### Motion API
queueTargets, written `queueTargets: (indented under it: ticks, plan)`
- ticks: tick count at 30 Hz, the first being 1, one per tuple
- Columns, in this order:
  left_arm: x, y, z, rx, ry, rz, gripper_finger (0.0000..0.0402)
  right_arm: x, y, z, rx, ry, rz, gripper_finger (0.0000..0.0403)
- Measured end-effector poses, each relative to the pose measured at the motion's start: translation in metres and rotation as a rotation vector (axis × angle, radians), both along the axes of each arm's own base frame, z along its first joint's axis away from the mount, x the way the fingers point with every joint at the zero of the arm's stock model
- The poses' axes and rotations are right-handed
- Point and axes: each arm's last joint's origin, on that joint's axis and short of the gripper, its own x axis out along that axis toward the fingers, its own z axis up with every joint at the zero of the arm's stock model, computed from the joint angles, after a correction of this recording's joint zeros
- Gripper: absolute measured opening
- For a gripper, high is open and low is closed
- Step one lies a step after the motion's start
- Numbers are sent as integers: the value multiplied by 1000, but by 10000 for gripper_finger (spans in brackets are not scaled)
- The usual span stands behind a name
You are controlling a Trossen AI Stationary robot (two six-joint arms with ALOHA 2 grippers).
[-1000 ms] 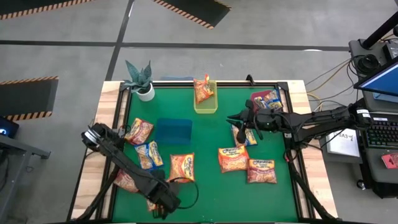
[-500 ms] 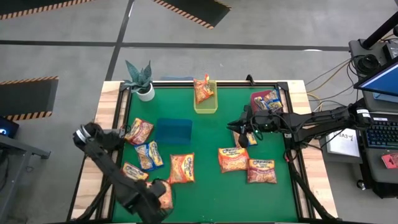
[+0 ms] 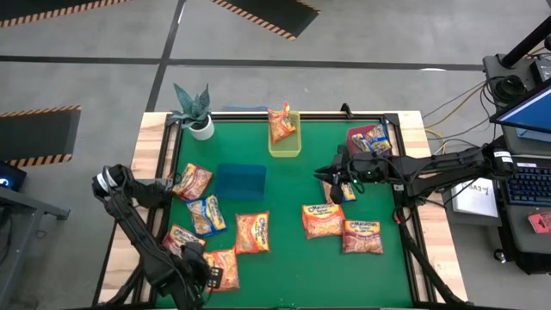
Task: Sort Maruchan noodles
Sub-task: Put the orange noodle pack into the yellow bin
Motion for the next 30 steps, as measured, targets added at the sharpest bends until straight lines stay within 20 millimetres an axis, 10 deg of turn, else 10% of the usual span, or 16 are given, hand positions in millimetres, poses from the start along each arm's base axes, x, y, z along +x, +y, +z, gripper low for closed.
queueTargets:
  ticks: [8,17,30]
  plan:
    - [0,1,-3,85,20,-302,73,1,0,3,-17,-8,4,59]
    - [0,1,-8,37,49,-70,83,1,0,3,-33,-5,9,59]
    - [3,3,-14,76,-52,-56,243,1,0,3,-24,-6,6,59]
